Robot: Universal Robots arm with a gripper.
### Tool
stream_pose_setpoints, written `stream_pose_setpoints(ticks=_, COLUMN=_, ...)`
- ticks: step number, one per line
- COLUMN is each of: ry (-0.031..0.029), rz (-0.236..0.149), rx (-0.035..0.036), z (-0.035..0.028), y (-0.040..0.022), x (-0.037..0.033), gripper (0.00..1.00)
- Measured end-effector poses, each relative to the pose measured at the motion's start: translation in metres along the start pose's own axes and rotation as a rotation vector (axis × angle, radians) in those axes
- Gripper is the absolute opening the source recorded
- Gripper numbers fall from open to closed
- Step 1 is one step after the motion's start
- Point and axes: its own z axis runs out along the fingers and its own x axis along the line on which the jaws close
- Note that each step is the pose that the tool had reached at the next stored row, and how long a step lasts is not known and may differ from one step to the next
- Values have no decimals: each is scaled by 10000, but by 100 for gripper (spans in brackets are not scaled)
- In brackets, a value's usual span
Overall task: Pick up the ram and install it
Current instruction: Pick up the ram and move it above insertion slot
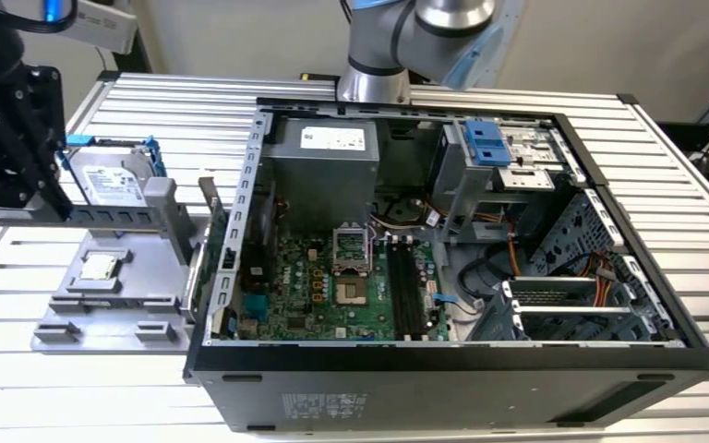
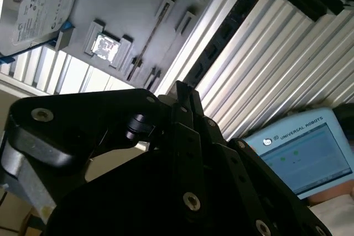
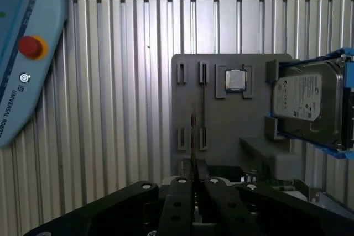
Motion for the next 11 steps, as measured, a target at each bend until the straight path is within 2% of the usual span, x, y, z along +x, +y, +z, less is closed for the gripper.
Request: stream_pose_setpoints(ticks=11, ry=-1, rz=13, rx=-2, z=-10, y=-410, x=-14, gripper=0)
